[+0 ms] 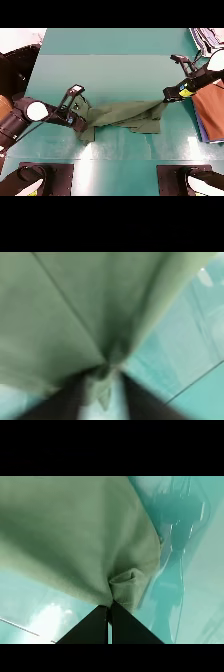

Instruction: Fold the shirts.

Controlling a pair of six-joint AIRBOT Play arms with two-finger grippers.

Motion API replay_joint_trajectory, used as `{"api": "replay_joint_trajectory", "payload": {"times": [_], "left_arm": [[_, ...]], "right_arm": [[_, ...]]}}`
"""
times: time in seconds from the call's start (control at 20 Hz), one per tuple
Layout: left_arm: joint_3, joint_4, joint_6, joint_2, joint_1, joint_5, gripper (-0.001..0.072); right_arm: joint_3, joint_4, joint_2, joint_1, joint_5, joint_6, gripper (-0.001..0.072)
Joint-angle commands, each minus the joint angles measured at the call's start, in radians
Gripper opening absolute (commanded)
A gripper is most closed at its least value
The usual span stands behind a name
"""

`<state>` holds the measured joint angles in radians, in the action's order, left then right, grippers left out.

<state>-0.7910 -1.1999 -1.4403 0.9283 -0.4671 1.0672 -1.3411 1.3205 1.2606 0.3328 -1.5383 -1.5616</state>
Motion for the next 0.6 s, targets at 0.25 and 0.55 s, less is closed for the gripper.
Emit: {"api": "replay_joint_trajectory", "payload": {"times": [0.25, 0.55], "left_arm": [[-0.246, -0.076, 0.009, 0.027, 0.185, -0.022, 0.049], [-0.404, 0.024, 0.091, 0.339, 0.384, -0.034, 0.0491]], "right_arm": [[0.035, 0.006, 0.003, -0.006, 0.025, -0.003, 0.0016], [0.035, 0.006, 0.003, -0.006, 0.039, -0.003, 0.0017]]}}
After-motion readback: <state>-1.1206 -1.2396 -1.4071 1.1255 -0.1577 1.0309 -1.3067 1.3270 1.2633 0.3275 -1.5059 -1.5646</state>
